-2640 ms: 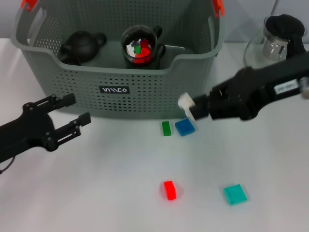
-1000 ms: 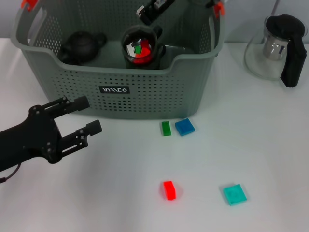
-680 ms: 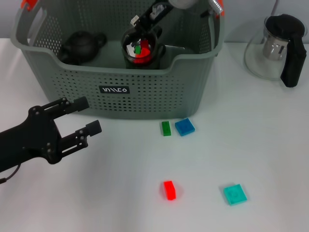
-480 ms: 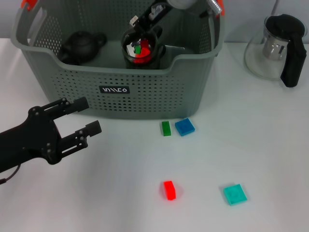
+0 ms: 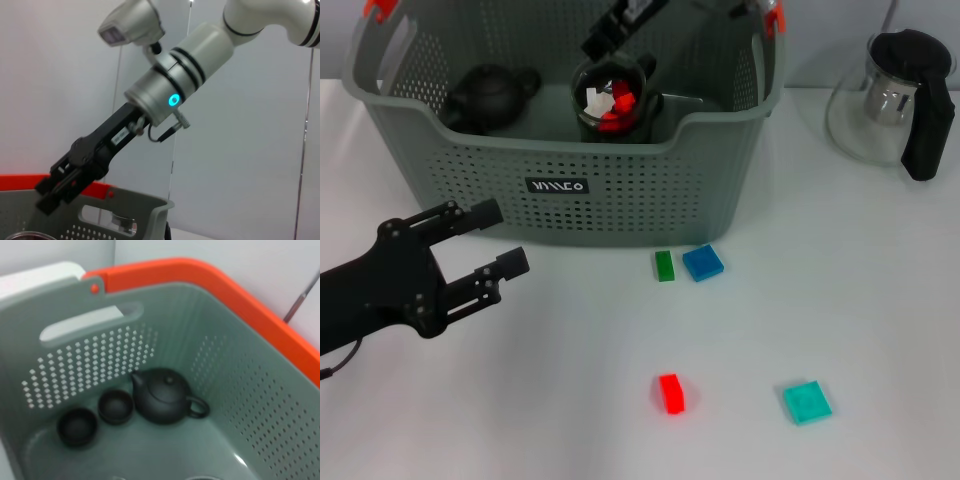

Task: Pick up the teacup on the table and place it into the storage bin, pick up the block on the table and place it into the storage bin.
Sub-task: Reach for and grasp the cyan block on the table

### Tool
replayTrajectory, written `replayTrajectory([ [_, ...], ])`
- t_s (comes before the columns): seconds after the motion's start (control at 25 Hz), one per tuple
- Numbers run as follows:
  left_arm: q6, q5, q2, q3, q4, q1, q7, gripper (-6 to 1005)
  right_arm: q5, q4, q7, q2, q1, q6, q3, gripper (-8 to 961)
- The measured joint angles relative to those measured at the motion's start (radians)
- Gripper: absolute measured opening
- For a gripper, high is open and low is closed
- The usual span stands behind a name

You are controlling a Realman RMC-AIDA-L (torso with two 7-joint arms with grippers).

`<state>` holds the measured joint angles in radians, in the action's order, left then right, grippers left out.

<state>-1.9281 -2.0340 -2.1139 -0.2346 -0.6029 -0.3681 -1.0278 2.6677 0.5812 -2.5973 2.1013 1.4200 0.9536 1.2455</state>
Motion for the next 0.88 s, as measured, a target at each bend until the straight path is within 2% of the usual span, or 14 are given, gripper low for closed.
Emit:
replayTrajectory([
  [0.08,0.0,0.0,0.0,0.007,0.0,0.0,0.0,628,-0.016,0.116,0.003,0.0,-0.044,0.081,-0.002,542],
  [0.16,0.0,0.0,0.0,0.011,0.0,0.001,0.0,628,-0.052,0.275,0.008,-0.001,-0.113,0.185,-0.002,556],
  [0.24,0.0,0.0,0.0,0.013,0.0,0.001,0.0,628,-0.126,0.503,0.021,-0.005,-0.214,0.324,-0.003,571],
  [0.4,0.0,0.0,0.0,0.019,0.0,0.001,0.001,628,-0.255,0.86,0.058,-0.029,-0.391,0.601,-0.036,584],
  [0.48,0.0,0.0,0.0,0.02,0.0,0.001,0.002,628,-0.313,0.961,0.063,-0.043,-0.451,0.728,-0.065,584],
  [0.56,0.002,0.0,0.0,0.02,0.0,0.001,0.005,628,-0.383,0.994,0.066,-0.052,-0.502,0.845,-0.094,583],
  [0.68,0.011,0.0,0.0,0.02,0.007,0.0,0.005,627,-0.43,0.989,0.065,-0.052,-0.579,0.984,-0.112,582],
  [0.88,0.034,-0.001,0.0,0.017,0.018,-0.006,0.006,627,-0.365,0.988,0.099,-0.044,-0.692,1.023,-0.05,580],
])
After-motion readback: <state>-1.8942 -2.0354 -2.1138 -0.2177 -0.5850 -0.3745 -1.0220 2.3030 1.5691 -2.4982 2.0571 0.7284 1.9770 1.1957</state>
